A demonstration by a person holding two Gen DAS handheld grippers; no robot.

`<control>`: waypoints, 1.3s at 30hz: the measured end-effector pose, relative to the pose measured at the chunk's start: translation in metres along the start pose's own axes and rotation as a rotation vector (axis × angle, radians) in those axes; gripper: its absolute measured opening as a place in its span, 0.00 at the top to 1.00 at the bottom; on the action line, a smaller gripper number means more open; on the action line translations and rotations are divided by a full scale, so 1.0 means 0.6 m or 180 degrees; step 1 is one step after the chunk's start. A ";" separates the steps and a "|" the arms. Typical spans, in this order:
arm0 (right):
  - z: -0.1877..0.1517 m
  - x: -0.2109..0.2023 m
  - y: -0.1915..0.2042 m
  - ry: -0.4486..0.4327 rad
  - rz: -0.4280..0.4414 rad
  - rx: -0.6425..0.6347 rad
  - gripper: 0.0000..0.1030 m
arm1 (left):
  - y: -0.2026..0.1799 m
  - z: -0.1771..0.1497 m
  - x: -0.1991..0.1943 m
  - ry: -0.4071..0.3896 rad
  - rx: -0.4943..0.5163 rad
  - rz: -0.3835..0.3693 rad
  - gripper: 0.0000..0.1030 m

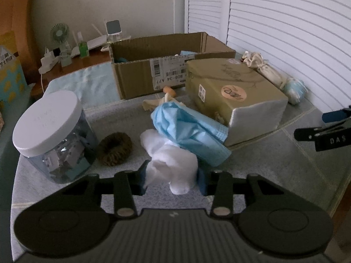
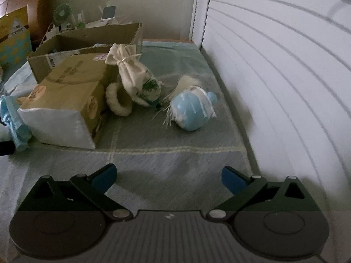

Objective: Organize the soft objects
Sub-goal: 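Grasp the white sock with the left gripper while the right grasps the blue ball toy, then carry the ball toy into the box with the right gripper while the left lifts the sock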

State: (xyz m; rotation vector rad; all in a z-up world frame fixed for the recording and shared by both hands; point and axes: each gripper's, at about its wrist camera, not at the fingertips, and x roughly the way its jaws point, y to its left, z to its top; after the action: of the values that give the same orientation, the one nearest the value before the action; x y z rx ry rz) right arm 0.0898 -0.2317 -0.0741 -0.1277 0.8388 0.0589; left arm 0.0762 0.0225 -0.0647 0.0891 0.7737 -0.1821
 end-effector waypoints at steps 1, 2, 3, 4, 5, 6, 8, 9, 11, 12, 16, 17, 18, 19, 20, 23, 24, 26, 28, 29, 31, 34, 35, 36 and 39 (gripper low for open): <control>0.002 0.000 -0.001 -0.0030 -0.0017 0.0003 0.00 | 0.000 0.000 0.001 0.0006 0.0002 -0.0006 0.60; 0.004 0.001 -0.003 -0.0067 -0.0036 0.0014 0.00 | -0.001 0.000 0.002 0.0014 0.0002 -0.0006 0.60; 0.006 0.002 -0.004 -0.0092 -0.0053 0.0022 0.00 | -0.002 0.001 0.003 0.0022 -0.0001 -0.0006 0.60; 0.009 0.003 -0.005 -0.0118 -0.0067 0.0027 0.00 | -0.002 0.001 0.004 0.0033 -0.0005 -0.0012 0.60; 0.012 0.004 -0.005 -0.0153 -0.0079 0.0032 0.00 | -0.001 0.001 0.005 0.0042 -0.0013 -0.0016 0.60; 0.017 0.006 -0.005 -0.0180 -0.0085 0.0031 0.01 | -0.001 0.000 0.006 0.0047 -0.0014 -0.0015 0.60; 0.024 0.010 -0.006 -0.0235 -0.0118 0.0006 0.02 | -0.001 0.000 0.007 0.0050 -0.0018 -0.0015 0.60; 0.027 0.010 -0.006 -0.0268 -0.0147 -0.0009 0.02 | -0.001 0.001 0.007 0.0054 -0.0022 -0.0018 0.60; 0.035 0.018 -0.006 -0.0315 -0.0180 -0.0035 0.06 | 0.000 0.002 0.008 0.0061 -0.0027 -0.0026 0.60; 0.039 0.023 -0.008 -0.0315 -0.0190 -0.0037 0.08 | -0.001 0.002 0.008 0.0064 -0.0030 -0.0027 0.60; 0.050 0.045 -0.014 -0.0299 -0.0270 -0.0020 0.19 | 0.001 0.003 0.010 0.0079 -0.0047 -0.0039 0.60; 0.051 0.048 -0.016 -0.0315 -0.0281 -0.0007 0.19 | 0.001 0.004 0.010 0.0083 -0.0054 -0.0041 0.60; 0.053 0.050 -0.017 -0.0330 -0.0276 0.0008 0.19 | 0.001 0.004 0.010 0.0087 -0.0056 -0.0046 0.60; 0.054 0.052 -0.018 -0.0338 -0.0270 0.0014 0.20 | 0.002 0.005 0.011 0.0089 -0.0060 -0.0050 0.60; 0.055 0.053 -0.019 -0.0350 -0.0274 0.0020 0.21 | 0.003 0.005 0.011 0.0093 -0.0072 -0.0055 0.60; 0.062 0.059 -0.022 -0.0382 -0.0269 0.0040 0.25 | 0.003 0.007 0.013 0.0103 -0.0085 -0.0062 0.60; 0.065 0.060 -0.023 -0.0408 -0.0271 0.0054 0.27 | 0.003 0.008 0.013 0.0103 -0.0086 -0.0064 0.60; 0.069 0.062 -0.025 -0.0436 -0.0254 0.0066 0.36 | 0.002 0.008 0.013 0.0101 -0.0079 -0.0063 0.60; 0.073 0.065 -0.025 -0.0422 -0.0229 0.0072 0.46 | 0.002 0.008 0.013 0.0103 -0.0079 -0.0064 0.60; 0.074 0.065 -0.025 -0.0411 -0.0205 0.0074 0.48 | 0.002 0.008 0.013 0.0103 -0.0078 -0.0064 0.60; 0.074 0.062 -0.025 -0.0396 -0.0209 0.0075 0.48 | 0.003 0.008 0.013 0.0104 -0.0079 -0.0068 0.60; 0.073 0.055 -0.024 -0.0335 -0.0208 0.0095 0.48 | 0.001 0.008 0.012 0.0096 -0.0074 -0.0078 0.61; 0.071 0.050 -0.024 -0.0319 -0.0213 0.0097 0.48 | 0.001 0.008 0.011 0.0090 -0.0070 -0.0082 0.61; 0.069 0.047 -0.023 -0.0297 -0.0218 0.0094 0.48 | 0.001 0.008 0.009 0.0081 -0.0062 -0.0091 0.61; 0.066 0.033 -0.019 -0.0249 -0.0243 0.0064 0.48 | 0.000 0.009 0.002 0.0060 -0.0034 -0.0102 0.61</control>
State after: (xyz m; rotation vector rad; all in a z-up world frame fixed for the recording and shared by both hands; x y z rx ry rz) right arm 0.1335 -0.2378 -0.0619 -0.1374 0.7554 -0.0162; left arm 0.0811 0.0212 -0.0617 0.0685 0.7949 -0.2079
